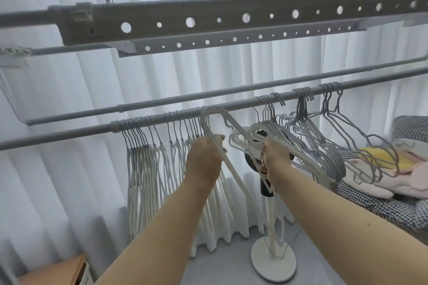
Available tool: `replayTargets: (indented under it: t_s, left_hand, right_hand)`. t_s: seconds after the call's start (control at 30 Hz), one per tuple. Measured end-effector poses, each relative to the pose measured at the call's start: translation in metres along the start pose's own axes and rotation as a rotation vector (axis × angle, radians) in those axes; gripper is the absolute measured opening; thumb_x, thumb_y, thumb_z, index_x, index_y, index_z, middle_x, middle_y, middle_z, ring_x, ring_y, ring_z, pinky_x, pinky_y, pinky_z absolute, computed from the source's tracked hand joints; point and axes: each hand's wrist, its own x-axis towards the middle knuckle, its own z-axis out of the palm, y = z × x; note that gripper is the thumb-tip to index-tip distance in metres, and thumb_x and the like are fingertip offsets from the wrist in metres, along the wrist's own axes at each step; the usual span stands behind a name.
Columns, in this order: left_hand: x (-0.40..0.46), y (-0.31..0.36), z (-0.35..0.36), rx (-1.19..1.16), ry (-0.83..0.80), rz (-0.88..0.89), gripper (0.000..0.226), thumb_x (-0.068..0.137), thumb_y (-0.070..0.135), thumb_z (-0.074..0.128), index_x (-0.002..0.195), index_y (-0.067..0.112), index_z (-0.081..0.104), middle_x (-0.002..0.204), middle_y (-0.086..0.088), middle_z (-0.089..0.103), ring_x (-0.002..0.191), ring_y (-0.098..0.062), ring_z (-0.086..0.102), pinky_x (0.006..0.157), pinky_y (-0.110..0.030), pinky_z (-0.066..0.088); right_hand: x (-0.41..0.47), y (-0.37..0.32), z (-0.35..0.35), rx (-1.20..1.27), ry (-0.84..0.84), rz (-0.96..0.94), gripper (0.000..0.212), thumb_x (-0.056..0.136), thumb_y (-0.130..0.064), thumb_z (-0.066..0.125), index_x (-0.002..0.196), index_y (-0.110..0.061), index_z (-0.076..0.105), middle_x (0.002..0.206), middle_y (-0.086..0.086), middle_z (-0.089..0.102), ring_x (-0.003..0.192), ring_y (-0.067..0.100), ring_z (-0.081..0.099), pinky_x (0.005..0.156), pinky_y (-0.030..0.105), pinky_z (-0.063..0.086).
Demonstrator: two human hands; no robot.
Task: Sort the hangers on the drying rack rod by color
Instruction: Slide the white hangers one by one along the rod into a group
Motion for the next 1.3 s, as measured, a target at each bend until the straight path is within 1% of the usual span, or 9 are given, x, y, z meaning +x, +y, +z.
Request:
replayTargets:
  t_s: [0.1,0.17,0.3,0.5,0.73,0.87,0.97,1.13,1.3]
  left_hand:
    - [0.005,-0.029,0.007,0.711,0.009,0.111,0.043,0.086,0.034,0.061,0.128,0.028,0.057,0.136,0.004,0.045,0.129,-0.025,0.036,0.099,-0.035,0.033]
    - [0.004,-0.044,0.013,0.893,-0.049,0.07,0.059,0.081,0.034,0.06,0.137,0.032,0.044,0.15,0.004,0.024,0.139,-0.024,0.013,0.109,-0.038,0.021]
    - [0.003,-0.056,0.014,0.912,-0.07,-0.019,0.071,0.078,0.023,0.058,0.145,0.03,0.036,0.16,0.001,0.004,0.146,-0.025,-0.005,0.118,-0.045,0.005]
    - [0.002,-0.063,0.006,0.837,-0.054,-0.039,0.072,0.077,0.007,0.052,0.146,0.022,0.038,0.161,-0.003,0.012,0.147,-0.026,0.006,0.118,-0.04,0.016]
    - [0.001,-0.066,0.005,0.788,-0.049,-0.023,0.072,0.08,0.006,0.052,0.149,0.018,0.036,0.16,-0.002,0.017,0.147,-0.024,0.008,0.119,-0.039,0.016]
    - [0.003,-0.067,0.003,0.79,-0.06,-0.028,0.07,0.08,0.008,0.051,0.148,0.018,0.036,0.16,0.0,0.018,0.146,-0.024,0.009,0.118,-0.039,0.021]
    - [0.004,-0.066,0.001,0.785,-0.066,-0.029,0.067,0.08,0.009,0.051,0.146,0.018,0.039,0.156,-0.001,0.025,0.143,-0.025,0.012,0.116,-0.04,0.024]
    - [0.004,-0.062,-0.004,0.773,-0.071,-0.029,0.061,0.081,0.008,0.051,0.141,0.017,0.045,0.155,0.0,0.027,0.143,-0.025,0.013,0.117,-0.036,0.021]
    - [0.003,-0.063,-0.006,0.773,-0.091,-0.01,0.063,0.086,0.011,0.05,0.147,0.018,0.038,0.158,0.0,0.022,0.145,-0.023,0.01,0.119,-0.036,0.017]
  right_hand:
    - [0.005,0.007,-0.007,0.029,0.184,0.032,0.046,0.097,-0.043,0.032,0.088,-0.007,0.059,0.077,0.007,0.059,0.066,0.026,0.059,0.07,0.039,0.052]
    - [0.003,0.007,-0.013,0.0,0.307,0.003,0.061,0.099,-0.047,0.023,0.098,-0.001,0.062,0.089,0.014,0.067,0.085,0.034,0.066,0.079,0.045,0.054]
    - [-0.002,0.005,-0.03,-0.125,0.448,-0.082,0.06,0.105,-0.037,0.017,0.102,0.005,0.059,0.105,0.024,0.064,0.103,0.041,0.06,0.086,0.045,0.044]
    - [0.001,0.01,-0.027,-0.186,0.49,-0.083,0.058,0.105,-0.036,0.016,0.12,0.003,0.055,0.12,0.025,0.062,0.11,0.041,0.058,0.09,0.045,0.043]
    - [-0.012,-0.011,0.006,-0.183,0.274,-0.202,0.05,0.105,-0.033,0.019,0.125,-0.001,0.051,0.126,0.02,0.059,0.115,0.038,0.054,0.086,0.038,0.038]
    - [0.002,-0.019,0.039,-0.127,-0.003,-0.271,0.032,0.102,-0.031,0.034,0.102,-0.008,0.056,0.099,0.013,0.065,0.09,0.03,0.06,0.07,0.032,0.039]
    - [0.01,-0.029,0.061,-0.135,-0.141,-0.281,0.015,0.096,-0.019,0.051,0.106,-0.012,0.06,0.099,0.01,0.067,0.082,0.024,0.063,0.058,0.028,0.045]
    - [0.018,-0.039,0.086,-0.177,-0.266,-0.359,0.034,0.092,-0.002,0.048,0.123,-0.01,0.059,0.115,0.01,0.064,0.085,0.022,0.06,0.079,0.036,0.052]
    - [0.029,-0.03,0.102,-0.36,-0.322,-0.461,0.043,0.091,0.001,0.046,0.133,-0.002,0.053,0.124,0.015,0.06,0.097,0.025,0.054,0.079,0.029,0.046]
